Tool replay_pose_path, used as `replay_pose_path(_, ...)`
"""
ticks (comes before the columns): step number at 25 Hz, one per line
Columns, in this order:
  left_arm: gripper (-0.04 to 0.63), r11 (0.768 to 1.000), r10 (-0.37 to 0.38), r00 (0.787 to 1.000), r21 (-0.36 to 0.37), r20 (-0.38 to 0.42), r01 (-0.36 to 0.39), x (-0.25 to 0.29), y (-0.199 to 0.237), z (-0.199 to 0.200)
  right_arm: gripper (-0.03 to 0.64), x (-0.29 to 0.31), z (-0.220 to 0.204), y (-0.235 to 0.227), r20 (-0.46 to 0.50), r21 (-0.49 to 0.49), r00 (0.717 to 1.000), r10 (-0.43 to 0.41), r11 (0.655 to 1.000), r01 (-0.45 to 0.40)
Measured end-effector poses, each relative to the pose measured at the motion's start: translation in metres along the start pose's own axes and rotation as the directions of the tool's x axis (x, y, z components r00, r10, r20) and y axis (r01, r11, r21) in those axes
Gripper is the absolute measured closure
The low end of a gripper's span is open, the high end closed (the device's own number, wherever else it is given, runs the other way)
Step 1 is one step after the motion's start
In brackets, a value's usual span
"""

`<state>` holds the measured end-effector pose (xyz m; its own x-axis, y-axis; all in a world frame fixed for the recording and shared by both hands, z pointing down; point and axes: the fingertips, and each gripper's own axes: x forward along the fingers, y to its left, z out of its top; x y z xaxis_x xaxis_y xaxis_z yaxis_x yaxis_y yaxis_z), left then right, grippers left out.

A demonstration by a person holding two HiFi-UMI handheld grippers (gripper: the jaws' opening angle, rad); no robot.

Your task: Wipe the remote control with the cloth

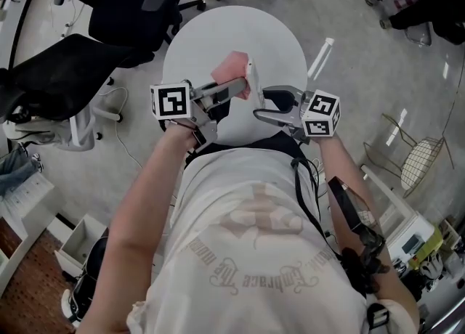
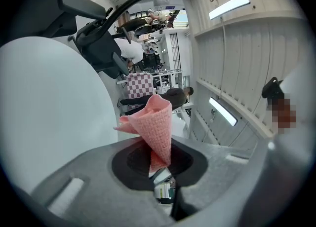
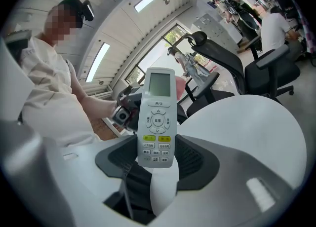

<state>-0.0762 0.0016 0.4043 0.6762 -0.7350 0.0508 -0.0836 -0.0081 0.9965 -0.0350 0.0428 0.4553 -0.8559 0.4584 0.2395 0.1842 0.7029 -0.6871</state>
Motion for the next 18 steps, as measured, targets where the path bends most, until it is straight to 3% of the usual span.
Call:
replay_pose_path(6, 0.557, 0.994, 0.025, 0.999, -0.102, -0.026, -0.027, 0.001, 0.018, -0.019, 0.373, 0.004, 0.024, -0.011, 0.072, 0.01, 0.997, -0.02, 1.0, 0.02)
replay_pose_path(13, 0.557, 0.99, 0.06, 0.997, -0.121, -0.056, -0.066, 0.0, 0.039, -0.036, 0.373, 0.011, 0.032, -0.023, 0.083, 0.011, 0.996, -0.033, 0.999, 0.032)
replay_pose_path(15, 0.557, 0.991, 0.096, 0.992, -0.084, -0.08, -0.103, -0.002, 0.049, -0.045, 0.373, 0.011, 0.031, -0.024, 0.081, 0.013, 0.996, -0.039, 0.999, 0.038)
replay_pose_path(18, 0.555, 0.977, 0.213, 0.971, 0.005, -0.105, -0.214, -0.013, 0.072, -0.054, 0.373, 0.013, 0.028, -0.029, 0.071, 0.024, 0.996, -0.048, 0.999, 0.047)
